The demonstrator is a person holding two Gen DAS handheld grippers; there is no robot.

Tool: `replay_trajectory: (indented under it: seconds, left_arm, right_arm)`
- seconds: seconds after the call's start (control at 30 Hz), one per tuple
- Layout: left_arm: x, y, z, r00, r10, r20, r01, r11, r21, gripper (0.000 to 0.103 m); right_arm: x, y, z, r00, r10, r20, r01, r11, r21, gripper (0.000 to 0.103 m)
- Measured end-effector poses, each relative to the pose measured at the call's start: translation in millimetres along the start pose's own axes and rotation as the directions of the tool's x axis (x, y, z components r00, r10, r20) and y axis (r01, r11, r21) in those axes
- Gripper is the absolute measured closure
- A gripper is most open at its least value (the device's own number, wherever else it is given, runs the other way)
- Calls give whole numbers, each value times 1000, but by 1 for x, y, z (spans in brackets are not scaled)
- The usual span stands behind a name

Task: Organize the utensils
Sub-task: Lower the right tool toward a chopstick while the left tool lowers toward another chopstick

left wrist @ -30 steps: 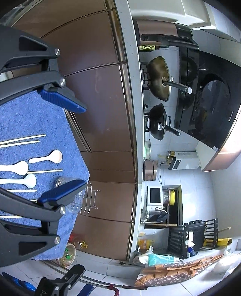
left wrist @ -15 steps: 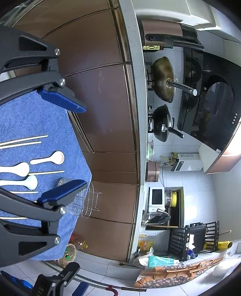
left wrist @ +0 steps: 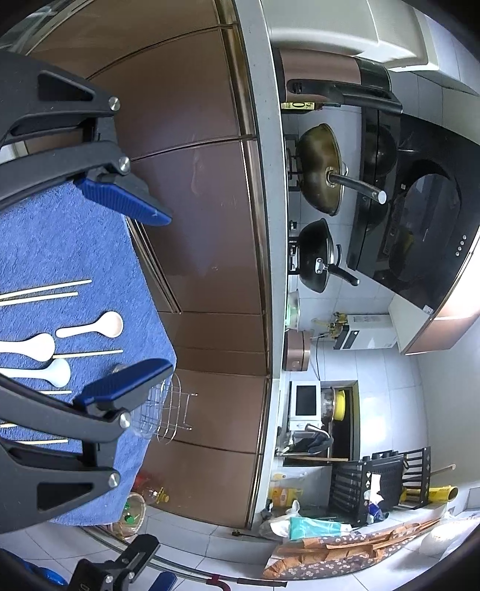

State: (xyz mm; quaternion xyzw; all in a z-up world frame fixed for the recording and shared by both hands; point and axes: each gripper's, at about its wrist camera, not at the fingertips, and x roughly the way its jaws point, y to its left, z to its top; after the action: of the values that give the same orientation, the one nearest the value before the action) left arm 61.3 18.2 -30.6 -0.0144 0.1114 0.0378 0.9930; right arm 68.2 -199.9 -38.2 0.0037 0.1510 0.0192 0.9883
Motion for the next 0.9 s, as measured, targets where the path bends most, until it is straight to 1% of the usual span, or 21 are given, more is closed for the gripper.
replay_trajectory:
  seconds: [0.2,0.27,0.37,0.43,0.5,0.57,0.67,0.7,0.73,0.77,0.8,0.83,0.87,0.9]
  left_arm:
    - [-10,6,-1,1000,-7,24,7,1000,-11,30]
    - [-12,8,-1,1000,-9,19,9,1000,-9,30]
    - [-7,18,2,998,-49,-42,48,999,-21,30]
    - [-5,25,2,997,-41,-61,39,999,-36,30]
    - [1,37,2,995,-36,-91,31,998,-57,30]
    - [10,50,0,990,-58,-131,46,994,-97,30]
    - [29,64,-8,971,-97,-218,68,988,-136,30]
    - [38,69,-13,960,-124,-252,85,984,-159,30]
    - [47,73,-19,945,-158,-287,106,976,-188,30]
    - [53,75,-22,934,-181,-308,121,971,-205,30]
    - [63,77,-29,915,-216,-341,140,962,-234,30]
    - [69,78,-32,903,-237,-359,151,956,-251,30]
    - [77,78,-38,885,-265,-382,166,947,-273,30]
    - [87,78,-44,860,-305,-409,188,934,-303,30]
  right_arm:
    - [-8,8,3,1000,8,5,-8,1000,-10,0]
    - [-11,10,4,1000,11,3,-11,1000,-15,0]
    - [-13,8,6,1000,18,-9,-18,1000,-3,2]
    - [-13,6,6,999,28,-23,-28,999,16,3]
    - [-10,-1,5,997,60,-55,-57,997,58,4]
    - [-1,-14,1,989,101,-107,-87,988,127,10]
    - [18,-28,-9,971,139,-194,-100,975,197,21]
    - [23,-31,-12,964,149,-220,-102,972,210,25]
    - [30,-34,-17,954,163,-250,-106,968,227,28]
    - [36,-36,-21,945,174,-275,-108,965,240,35]
    - [44,-37,-26,935,185,-303,-109,962,252,41]
    - [51,-38,-30,925,192,-328,-108,960,258,44]
    - [60,-39,-36,911,201,-360,-107,958,265,50]
    - [70,-39,-43,894,206,-397,-101,958,269,55]
